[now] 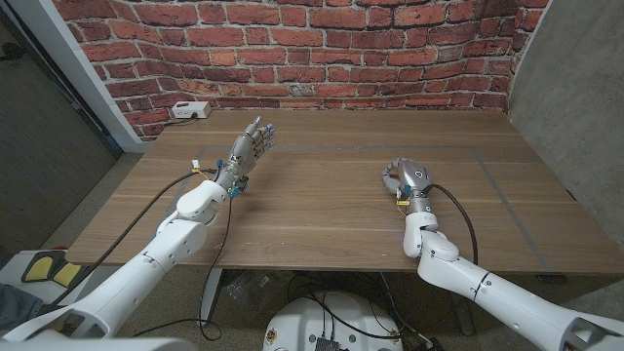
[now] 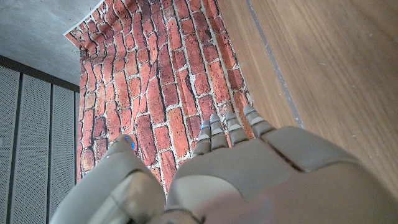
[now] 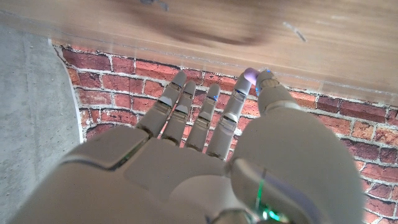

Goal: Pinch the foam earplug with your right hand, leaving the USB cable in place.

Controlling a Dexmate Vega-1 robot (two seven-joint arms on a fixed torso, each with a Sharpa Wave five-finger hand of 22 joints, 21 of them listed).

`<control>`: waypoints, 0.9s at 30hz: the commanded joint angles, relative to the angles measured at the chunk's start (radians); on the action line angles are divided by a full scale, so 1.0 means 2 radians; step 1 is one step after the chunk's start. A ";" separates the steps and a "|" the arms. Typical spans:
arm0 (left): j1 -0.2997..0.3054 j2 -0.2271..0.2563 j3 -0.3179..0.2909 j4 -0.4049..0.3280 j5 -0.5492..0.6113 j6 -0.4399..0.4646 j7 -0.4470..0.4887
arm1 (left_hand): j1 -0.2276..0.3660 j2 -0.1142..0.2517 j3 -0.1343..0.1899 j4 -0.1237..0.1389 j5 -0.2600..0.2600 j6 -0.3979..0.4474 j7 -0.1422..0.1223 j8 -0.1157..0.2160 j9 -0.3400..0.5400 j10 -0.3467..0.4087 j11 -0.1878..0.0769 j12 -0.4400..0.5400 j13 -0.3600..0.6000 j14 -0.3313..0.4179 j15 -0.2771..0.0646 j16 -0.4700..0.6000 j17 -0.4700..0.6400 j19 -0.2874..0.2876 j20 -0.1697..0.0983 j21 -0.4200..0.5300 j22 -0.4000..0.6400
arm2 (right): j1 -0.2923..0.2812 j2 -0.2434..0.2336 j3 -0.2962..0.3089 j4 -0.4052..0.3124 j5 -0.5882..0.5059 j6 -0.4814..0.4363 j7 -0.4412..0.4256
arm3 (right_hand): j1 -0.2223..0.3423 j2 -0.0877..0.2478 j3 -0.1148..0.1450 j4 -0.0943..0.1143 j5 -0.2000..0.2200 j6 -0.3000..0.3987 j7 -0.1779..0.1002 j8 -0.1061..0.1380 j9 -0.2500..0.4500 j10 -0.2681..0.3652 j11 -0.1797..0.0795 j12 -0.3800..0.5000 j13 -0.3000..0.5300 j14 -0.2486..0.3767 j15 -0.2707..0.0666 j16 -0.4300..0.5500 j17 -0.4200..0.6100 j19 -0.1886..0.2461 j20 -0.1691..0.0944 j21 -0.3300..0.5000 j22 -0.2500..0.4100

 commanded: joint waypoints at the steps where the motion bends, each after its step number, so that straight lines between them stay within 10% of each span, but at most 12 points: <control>1: -0.003 -0.003 0.002 0.005 0.000 -0.001 -0.003 | 0.004 0.001 -0.001 0.001 0.002 0.005 -0.002 -0.001 0.002 0.004 -0.001 -0.001 0.001 0.005 -0.001 0.000 0.002 0.001 0.005 -0.001 0.002 | -0.012 -0.004 0.017 -0.019 -0.009 0.006 -0.036 | 0.004 0.000 0.002 0.002 0.003 0.003 0.002 0.004 0.001 0.006 -0.003 0.003 0.000 0.006 -0.016 0.001 0.003 0.005 -0.001 0.004 0.002; 27: -0.002 -0.006 0.001 0.006 -0.001 -0.005 0.000 | 0.005 0.003 -0.002 0.002 0.002 0.006 -0.002 -0.002 0.002 0.005 -0.001 -0.002 0.001 0.006 -0.002 0.000 0.002 0.002 0.006 -0.003 0.002 | -0.018 -0.001 0.029 -0.017 -0.015 0.025 -0.056 | 0.019 0.004 0.006 -0.001 0.001 0.060 -0.001 0.030 0.000 0.049 -0.015 0.009 0.000 0.040 -0.034 -0.002 0.002 0.026 -0.011 0.011 0.002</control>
